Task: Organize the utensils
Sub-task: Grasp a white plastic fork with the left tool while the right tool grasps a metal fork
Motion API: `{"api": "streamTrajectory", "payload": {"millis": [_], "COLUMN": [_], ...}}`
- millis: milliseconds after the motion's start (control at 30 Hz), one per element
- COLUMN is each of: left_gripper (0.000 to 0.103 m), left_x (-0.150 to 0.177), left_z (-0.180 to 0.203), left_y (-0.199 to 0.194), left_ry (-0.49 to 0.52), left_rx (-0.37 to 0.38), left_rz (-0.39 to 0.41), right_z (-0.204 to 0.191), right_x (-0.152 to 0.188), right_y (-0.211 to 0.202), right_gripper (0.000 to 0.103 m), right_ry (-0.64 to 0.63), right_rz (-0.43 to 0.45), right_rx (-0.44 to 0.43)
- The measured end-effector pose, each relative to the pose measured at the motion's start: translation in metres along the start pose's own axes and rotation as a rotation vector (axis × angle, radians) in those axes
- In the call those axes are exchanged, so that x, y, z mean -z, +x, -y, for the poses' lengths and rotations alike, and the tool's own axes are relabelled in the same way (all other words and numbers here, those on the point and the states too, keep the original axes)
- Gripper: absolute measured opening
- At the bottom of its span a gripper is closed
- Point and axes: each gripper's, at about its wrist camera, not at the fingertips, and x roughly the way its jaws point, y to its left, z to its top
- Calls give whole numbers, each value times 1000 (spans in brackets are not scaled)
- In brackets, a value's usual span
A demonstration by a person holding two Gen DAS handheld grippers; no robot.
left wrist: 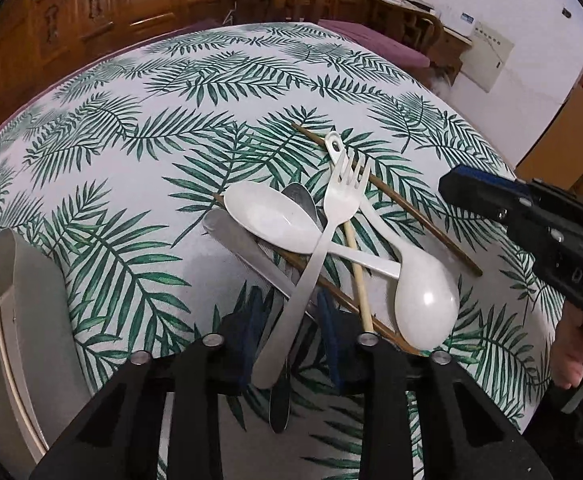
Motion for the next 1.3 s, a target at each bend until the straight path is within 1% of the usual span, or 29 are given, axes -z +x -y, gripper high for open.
{"api": "streamTrajectory", "payload": {"millis": [33, 167, 467, 567, 633, 733, 800, 867, 933, 1133, 1300], "left_gripper": [15, 13, 13, 16, 19, 17, 8, 8, 8, 8, 8], "left_x": [0, 0, -1, -7, -9, -9, -9, -8, -6, 1, 13], "left_z": [0, 2, 0, 0, 2, 6, 6, 6, 6, -6, -14], "left_y": [0, 0, 2, 7, 10, 11, 7, 2, -5, -36, -62], "left_ry": [-1, 7, -7, -29, -22, -2, -5, 4, 9, -25, -50], "left_rx": [9, 20, 54, 74, 65, 43, 43, 25, 25, 27, 28], "left_rz": [0, -2, -32, -50, -51, -47, -33, -24, -6, 62, 114], "right_z": [-1, -5, -10, -13, -12, -10, -10, -11, -13, -18, -30], "right_x": [0, 1, 3, 2, 2, 2, 2, 2, 2, 1, 3], "right_y": [0, 2, 5, 5, 5, 5, 5, 6, 6, 7, 12], "right_gripper": [21, 21, 21, 21, 21, 21, 21, 21, 21, 21, 21], "right_ry": [-3, -10, -23, -28, -26, -19, -17, -21, -25, -29, -44], "right_rz": [0, -6, -13, -12, -12, -11, -10, -10, -11, -12, -23], "right_rx": [-2, -3, -3, -4, -4, -3, -5, -7, -8, -24, -59]}}
